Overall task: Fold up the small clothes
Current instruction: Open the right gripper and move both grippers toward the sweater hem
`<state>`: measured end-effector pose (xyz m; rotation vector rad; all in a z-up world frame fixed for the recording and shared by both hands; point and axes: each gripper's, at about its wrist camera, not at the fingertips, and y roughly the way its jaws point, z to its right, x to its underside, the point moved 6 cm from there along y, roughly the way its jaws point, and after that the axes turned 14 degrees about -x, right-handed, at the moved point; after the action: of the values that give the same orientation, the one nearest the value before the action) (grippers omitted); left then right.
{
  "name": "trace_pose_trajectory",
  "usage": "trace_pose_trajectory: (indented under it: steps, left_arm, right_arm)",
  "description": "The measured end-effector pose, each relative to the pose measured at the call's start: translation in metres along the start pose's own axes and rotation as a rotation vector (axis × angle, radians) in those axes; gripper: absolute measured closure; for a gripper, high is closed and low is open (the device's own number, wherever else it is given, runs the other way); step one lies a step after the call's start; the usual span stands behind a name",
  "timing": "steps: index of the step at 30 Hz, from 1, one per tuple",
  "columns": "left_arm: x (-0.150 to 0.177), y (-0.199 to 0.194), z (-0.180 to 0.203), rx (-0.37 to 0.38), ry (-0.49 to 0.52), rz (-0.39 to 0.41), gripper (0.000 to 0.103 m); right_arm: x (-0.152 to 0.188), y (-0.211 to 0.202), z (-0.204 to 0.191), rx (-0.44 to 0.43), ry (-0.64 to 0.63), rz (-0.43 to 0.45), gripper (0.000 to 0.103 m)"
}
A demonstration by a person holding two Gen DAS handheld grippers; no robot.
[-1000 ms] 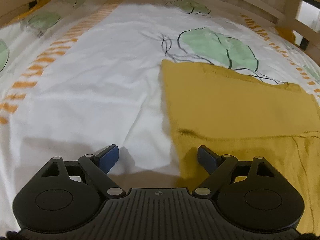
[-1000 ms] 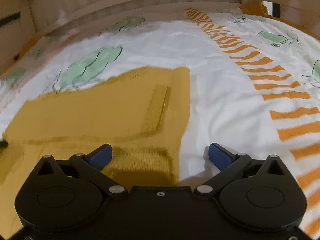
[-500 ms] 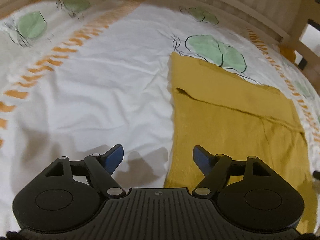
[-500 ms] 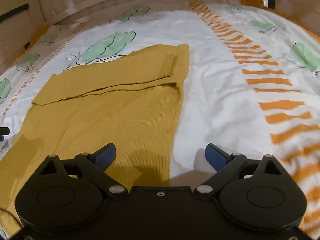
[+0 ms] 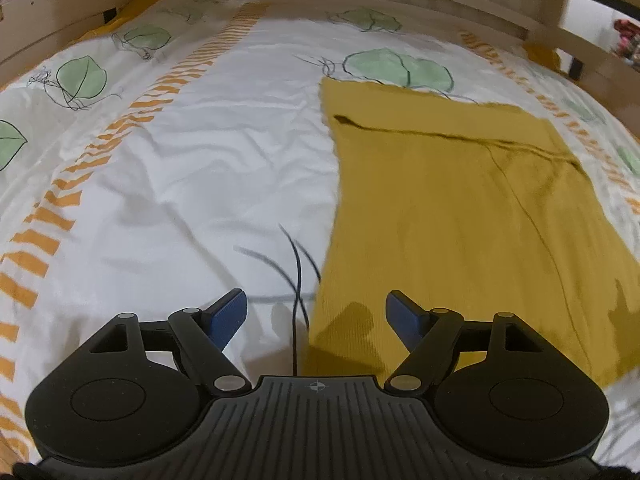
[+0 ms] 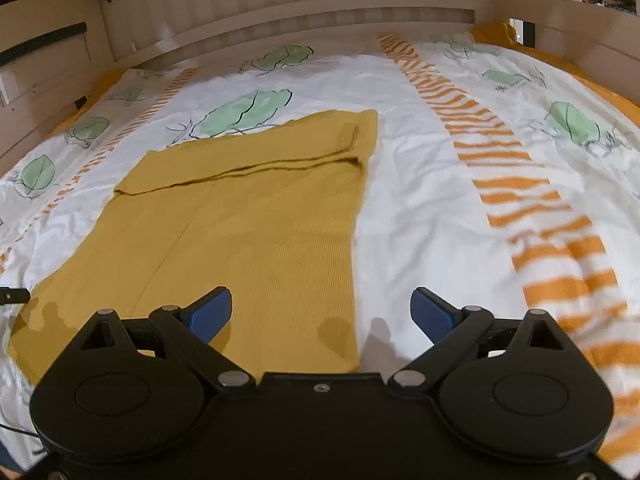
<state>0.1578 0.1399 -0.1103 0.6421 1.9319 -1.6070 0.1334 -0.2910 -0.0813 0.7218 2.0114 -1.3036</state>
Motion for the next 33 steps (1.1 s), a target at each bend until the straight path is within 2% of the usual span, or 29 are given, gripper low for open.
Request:
trace_pose_trajectory:
  steps: [7,17,24,33]
  left_arm:
    - [0.026,-0.01,-0.002,-0.003,0.006,-0.015,0.027]
    - [0.039,-0.003,0.003,-0.009,0.037,-0.035,0.027]
    - [0.04,-0.002,0.006,-0.017,0.042,-0.033,0.027]
    - [0.04,-0.002,0.004,-0.004,0.034,-0.03,0.027]
  right_arm:
    - [0.02,-0.015,-0.006,-0.012,0.006,-0.006,0.007]
    - [0.041,-0.019,-0.014,-0.016,-0.059,-0.046,0.007]
    - [0.05,-0.016,-0.004,-0.013,-0.011,-0.079,0.007]
    - [0.064,-0.005,0.004,-0.107,0.121,-0.163,0.008]
